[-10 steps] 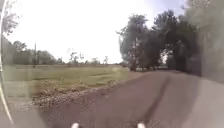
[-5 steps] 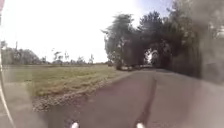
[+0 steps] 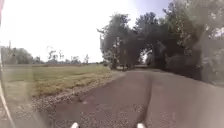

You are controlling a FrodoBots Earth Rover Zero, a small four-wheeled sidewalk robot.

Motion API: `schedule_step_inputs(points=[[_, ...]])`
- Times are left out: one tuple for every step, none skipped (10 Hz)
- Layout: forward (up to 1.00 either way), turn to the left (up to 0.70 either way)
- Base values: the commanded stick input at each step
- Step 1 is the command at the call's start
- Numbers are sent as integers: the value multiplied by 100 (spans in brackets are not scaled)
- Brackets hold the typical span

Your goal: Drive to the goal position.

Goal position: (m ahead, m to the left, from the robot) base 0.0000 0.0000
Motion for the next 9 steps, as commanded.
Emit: schedule_step_inputs(points=[[70, -35], [70, -35], [70, -35], [70, -35], [70, -31], [70, -24], [70, -17], [70, -9], [70, -2]])
